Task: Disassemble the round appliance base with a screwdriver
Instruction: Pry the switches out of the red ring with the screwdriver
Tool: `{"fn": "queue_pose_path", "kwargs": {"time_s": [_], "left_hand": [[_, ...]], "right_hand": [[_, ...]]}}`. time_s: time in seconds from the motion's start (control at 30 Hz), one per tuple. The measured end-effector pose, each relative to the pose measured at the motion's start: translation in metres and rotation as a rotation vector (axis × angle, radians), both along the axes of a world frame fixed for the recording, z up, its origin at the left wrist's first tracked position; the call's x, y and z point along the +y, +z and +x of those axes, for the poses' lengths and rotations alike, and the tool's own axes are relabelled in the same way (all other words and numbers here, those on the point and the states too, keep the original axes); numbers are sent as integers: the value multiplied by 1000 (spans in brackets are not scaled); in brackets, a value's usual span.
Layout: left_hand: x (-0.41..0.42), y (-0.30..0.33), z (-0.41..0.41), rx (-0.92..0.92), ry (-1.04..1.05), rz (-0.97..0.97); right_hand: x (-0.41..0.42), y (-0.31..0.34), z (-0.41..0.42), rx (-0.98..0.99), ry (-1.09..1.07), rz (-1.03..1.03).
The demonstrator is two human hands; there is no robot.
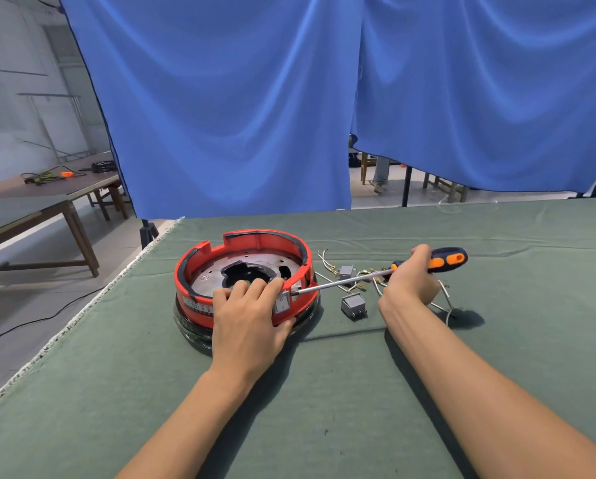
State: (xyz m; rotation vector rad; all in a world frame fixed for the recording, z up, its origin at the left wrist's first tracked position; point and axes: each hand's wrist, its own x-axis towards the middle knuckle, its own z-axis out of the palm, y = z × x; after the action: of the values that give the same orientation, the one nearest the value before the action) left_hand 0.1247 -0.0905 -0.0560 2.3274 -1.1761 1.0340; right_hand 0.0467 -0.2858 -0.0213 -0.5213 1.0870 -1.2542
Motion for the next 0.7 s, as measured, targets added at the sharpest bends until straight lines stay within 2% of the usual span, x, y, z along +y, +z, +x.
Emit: {"fn": "queue_pose_path", "kwargs": {"time_s": [0.4,0.7], "left_hand": [[7,2,2,19,-93,20],[6,3,1,50,-67,25]], "right_hand": [[-7,39,14,151,202,-146],[16,25,-19,33,-7,-240]]}}
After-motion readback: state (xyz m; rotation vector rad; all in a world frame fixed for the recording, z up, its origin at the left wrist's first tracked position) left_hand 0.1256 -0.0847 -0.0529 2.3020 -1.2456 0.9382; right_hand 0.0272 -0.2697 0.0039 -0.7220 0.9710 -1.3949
